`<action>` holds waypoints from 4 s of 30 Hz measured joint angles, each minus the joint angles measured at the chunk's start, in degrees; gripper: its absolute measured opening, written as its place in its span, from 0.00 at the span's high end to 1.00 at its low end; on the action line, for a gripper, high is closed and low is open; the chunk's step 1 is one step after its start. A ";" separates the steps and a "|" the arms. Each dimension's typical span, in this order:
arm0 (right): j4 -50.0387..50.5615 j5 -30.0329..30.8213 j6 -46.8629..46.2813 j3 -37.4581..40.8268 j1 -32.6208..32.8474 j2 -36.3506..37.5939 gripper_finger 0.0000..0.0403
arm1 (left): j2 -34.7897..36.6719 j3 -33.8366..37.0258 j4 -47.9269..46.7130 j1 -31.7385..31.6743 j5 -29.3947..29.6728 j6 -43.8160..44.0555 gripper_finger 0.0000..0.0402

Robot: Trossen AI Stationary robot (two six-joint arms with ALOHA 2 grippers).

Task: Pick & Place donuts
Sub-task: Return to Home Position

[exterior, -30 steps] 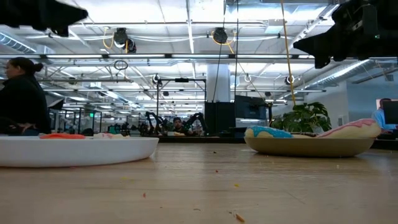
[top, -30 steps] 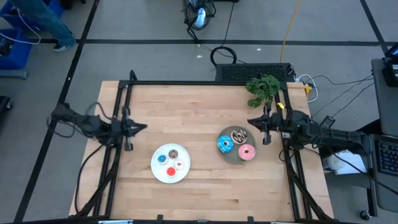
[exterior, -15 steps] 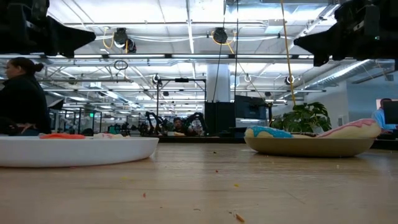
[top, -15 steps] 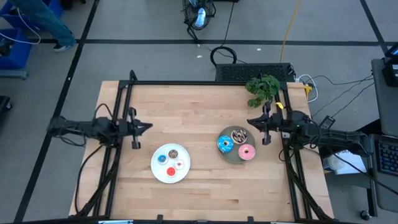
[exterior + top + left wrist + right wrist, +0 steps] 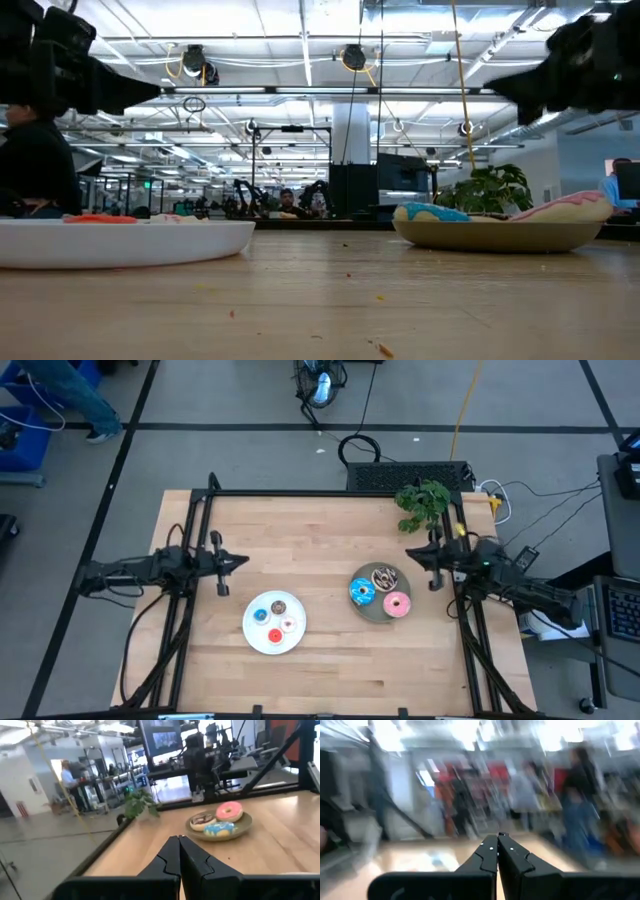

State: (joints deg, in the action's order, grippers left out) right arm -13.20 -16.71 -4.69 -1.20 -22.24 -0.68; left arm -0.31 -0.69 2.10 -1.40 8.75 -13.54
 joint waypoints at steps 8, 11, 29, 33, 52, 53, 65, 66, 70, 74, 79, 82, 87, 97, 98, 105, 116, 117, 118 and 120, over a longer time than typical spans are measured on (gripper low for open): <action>3.27 4.56 1.79 0.13 -0.31 -3.05 1.00 | -0.87 -0.04 -0.97 -6.05 -4.29 1.19 1.00; 3.66 4.61 3.58 0.14 0.77 -4.32 1.00 | -1.22 -0.04 -1.24 -7.33 -5.66 1.04 1.00; 1.47 10.77 3.74 0.31 5.49 -9.23 1.00 | -2.00 0.05 -0.63 -8.66 -4.33 7.25 0.93; 1.45 10.75 3.81 0.33 5.49 -9.23 1.00 | -2.00 0.13 0.62 -8.66 -4.20 8.30 0.88; 1.43 10.73 3.85 0.35 5.49 -9.23 1.00 | -2.00 0.14 1.67 -8.66 -4.13 7.87 0.84; 1.43 10.71 3.85 0.35 5.49 -9.23 1.00 | -2.00 0.14 1.68 -8.66 -4.13 7.87 0.84; 1.43 10.71 3.85 0.35 5.49 -9.23 1.00 | -2.00 0.13 1.76 -8.66 -4.15 7.85 0.84; 1.43 10.71 3.85 0.35 5.49 -9.23 1.00 | -2.00 0.13 1.76 -8.66 -4.15 7.85 0.84; 1.43 10.71 3.85 0.35 5.48 -9.23 1.00 | -2.00 0.13 1.76 -8.66 -4.15 7.85 0.84; 1.43 10.71 3.85 0.35 5.48 -9.23 1.00 | -2.00 0.11 1.76 -8.66 -4.17 7.85 0.84; 1.43 10.71 3.85 0.35 5.47 -9.23 1.00 | -2.00 0.11 1.76 -8.66 -4.17 7.85 0.84; 1.43 10.71 3.85 0.35 5.47 -9.23 1.00 | -2.00 0.11 1.76 -8.66 -4.17 7.83 0.84; 1.43 10.71 3.85 0.35 5.47 -9.23 1.00 | -2.00 0.11 1.76 -8.66 -4.20 7.83 0.84; 1.43 10.71 3.85 0.35 5.47 -9.23 1.00 | -2.00 0.07 1.76 -8.66 -4.20 7.84 0.84; 1.43 10.69 3.85 0.35 5.47 -9.23 1.00 | -2.00 0.07 1.76 -8.66 -4.20 7.82 0.84; 1.43 10.70 3.85 0.35 5.47 -9.23 1.00 | -2.00 0.07 1.76 -8.66 -4.20 7.85 0.84; 1.43 10.71 3.85 0.35 5.47 -9.24 1.00 | -2.00 0.07 1.76 -8.66 -4.20 7.85 0.84; 1.43 10.71 3.85 0.35 5.47 -9.24 1.00 | -2.00 0.07 1.76 -8.66 -4.20 7.82 0.84; 1.43 10.70 3.85 0.35 5.47 -9.24 1.00 | -2.00 0.07 1.76 -8.66 -4.20 7.82 0.84; 1.43 10.69 3.85 0.35 5.47 -9.25 1.00 | -2.00 0.07 1.76 -8.66 -4.20 7.82 0.84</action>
State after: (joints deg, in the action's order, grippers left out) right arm -11.77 -6.02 -0.84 -0.84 -16.78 -9.93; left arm -2.31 -0.62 3.86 -10.07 4.56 -5.72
